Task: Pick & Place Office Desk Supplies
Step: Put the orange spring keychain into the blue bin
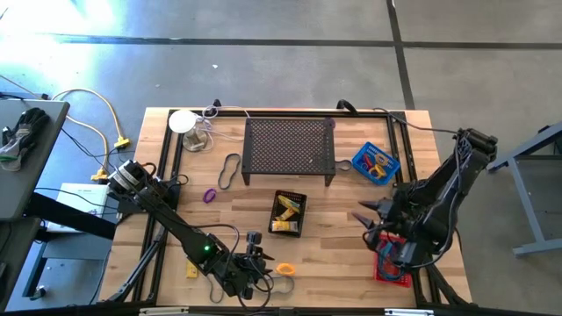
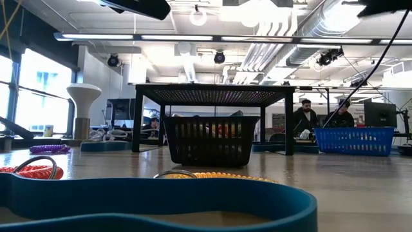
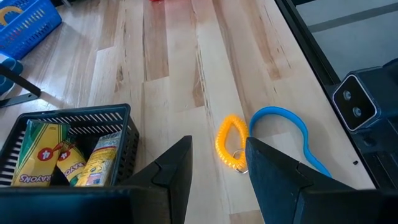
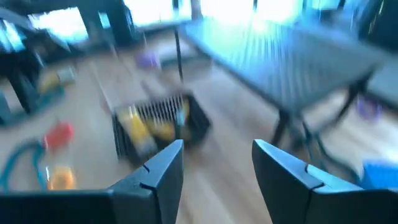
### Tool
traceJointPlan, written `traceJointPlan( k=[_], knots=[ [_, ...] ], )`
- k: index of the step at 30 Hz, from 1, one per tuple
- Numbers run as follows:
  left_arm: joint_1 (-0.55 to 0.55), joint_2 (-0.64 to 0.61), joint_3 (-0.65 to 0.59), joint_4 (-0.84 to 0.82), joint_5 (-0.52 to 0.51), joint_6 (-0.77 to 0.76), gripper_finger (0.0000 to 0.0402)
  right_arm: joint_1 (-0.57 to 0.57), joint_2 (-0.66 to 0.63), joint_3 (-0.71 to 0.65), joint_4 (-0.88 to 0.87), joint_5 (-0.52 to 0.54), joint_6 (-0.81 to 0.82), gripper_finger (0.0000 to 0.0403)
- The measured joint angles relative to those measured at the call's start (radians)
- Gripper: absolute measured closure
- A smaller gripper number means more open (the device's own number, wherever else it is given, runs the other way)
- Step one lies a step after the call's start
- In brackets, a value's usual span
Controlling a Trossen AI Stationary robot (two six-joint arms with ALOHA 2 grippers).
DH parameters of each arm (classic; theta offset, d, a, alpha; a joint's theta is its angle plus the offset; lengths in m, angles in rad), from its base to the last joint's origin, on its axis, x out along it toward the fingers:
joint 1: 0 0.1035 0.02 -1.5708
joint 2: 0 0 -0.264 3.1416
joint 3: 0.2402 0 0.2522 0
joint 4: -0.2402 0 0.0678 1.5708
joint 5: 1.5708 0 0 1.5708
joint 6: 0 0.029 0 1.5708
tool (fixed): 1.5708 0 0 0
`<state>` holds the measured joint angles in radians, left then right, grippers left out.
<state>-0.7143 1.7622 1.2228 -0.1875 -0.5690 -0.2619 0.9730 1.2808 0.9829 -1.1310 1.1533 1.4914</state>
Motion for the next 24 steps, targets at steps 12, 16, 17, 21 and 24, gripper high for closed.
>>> traceJointPlan(
  k=[12, 16, 17, 21, 24],
  knots=[
    [-0.004, 0.000, 0.000, -0.015, 0.000, 0.000, 0.0259, -0.071, 0.045, 0.000, 0.265, 0.045, -0.237, 0.0225],
    [-0.004, 0.000, 0.000, -0.014, 0.000, 0.000, 0.0259, -0.090, 0.108, 0.000, 0.268, 0.044, -0.240, 0.0225],
    [-0.004, 0.000, 0.000, -0.015, 0.000, 0.000, 0.0259, -0.095, 0.123, 0.000, 0.268, 0.043, -0.241, 0.0225],
    [-0.004, 0.000, 0.000, -0.015, 0.000, 0.000, 0.0259, -0.120, 0.178, 0.000, 0.277, 0.012, -0.262, 0.0225],
    [-0.004, 0.000, 0.000, -0.015, 0.000, 0.000, 0.0259, -0.141, 0.203, 0.000, 0.289, -0.005, -0.270, 0.0225]
  ],
)
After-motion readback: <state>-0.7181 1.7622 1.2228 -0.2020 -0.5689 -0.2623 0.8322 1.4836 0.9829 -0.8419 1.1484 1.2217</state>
